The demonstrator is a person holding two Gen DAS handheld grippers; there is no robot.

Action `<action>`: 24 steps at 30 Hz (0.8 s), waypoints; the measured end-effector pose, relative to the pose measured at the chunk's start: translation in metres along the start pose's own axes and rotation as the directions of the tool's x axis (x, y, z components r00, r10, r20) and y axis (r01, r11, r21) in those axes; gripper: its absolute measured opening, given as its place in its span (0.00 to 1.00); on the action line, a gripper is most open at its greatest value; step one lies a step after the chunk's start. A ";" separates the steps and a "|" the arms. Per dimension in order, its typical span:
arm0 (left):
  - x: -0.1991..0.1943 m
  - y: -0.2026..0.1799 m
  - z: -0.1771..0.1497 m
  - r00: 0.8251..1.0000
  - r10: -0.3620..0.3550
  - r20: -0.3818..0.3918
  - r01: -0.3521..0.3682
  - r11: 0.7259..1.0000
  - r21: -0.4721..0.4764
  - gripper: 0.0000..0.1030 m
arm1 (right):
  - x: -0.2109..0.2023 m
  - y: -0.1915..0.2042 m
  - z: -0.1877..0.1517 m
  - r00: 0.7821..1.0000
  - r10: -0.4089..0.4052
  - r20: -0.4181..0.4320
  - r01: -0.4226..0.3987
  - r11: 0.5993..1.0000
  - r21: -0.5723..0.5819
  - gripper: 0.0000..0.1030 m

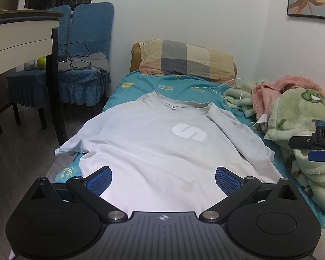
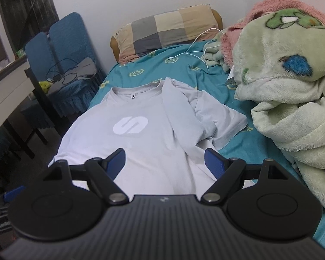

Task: Fold clothes

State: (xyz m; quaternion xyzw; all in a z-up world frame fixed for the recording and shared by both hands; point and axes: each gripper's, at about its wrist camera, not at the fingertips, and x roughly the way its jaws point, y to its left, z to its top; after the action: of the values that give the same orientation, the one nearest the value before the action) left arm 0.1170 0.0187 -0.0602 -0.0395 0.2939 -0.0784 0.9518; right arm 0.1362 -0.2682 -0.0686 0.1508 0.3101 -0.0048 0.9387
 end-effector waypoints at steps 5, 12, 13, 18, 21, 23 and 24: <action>0.004 0.002 -0.002 1.000 0.000 -0.010 0.000 1.000 -0.020 1.00 | -0.001 -0.002 0.002 1.000 0.012 0.018 -0.013 1.000 0.021 0.79; 0.003 0.005 -0.007 0.999 0.009 -0.037 -0.009 1.000 -0.008 1.00 | -0.002 -0.005 0.006 0.999 0.027 0.026 -0.028 0.999 0.035 0.79; 0.003 0.006 -0.007 0.999 0.014 -0.039 -0.014 1.000 -0.014 1.00 | -0.002 -0.006 0.007 0.999 0.029 0.025 -0.030 0.999 0.037 0.79; 0.006 0.011 -0.009 0.999 0.002 -0.041 -0.005 0.999 -0.051 1.00 | 0.002 -0.013 0.012 0.999 0.047 0.009 -0.048 0.997 0.058 0.79; 0.008 0.012 -0.011 0.999 -0.008 -0.048 0.004 0.997 -0.076 1.00 | 0.003 -0.016 0.015 0.999 0.048 0.002 -0.048 0.997 0.067 0.79; 0.009 0.012 -0.012 0.999 -0.006 -0.051 0.002 0.996 -0.084 1.00 | 0.003 -0.018 0.018 0.999 0.040 0.007 -0.040 0.998 0.058 0.79; 0.010 0.012 -0.011 0.999 -0.001 -0.050 -0.003 0.997 -0.083 1.00 | 0.003 -0.019 0.020 0.999 0.036 0.010 -0.037 0.998 0.055 0.79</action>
State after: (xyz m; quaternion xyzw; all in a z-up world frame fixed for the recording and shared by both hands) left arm 0.1199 0.0285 -0.0764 -0.0767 0.3207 -0.0665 0.9417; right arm 0.1483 -0.2923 -0.0603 0.1824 0.3029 0.0029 0.9354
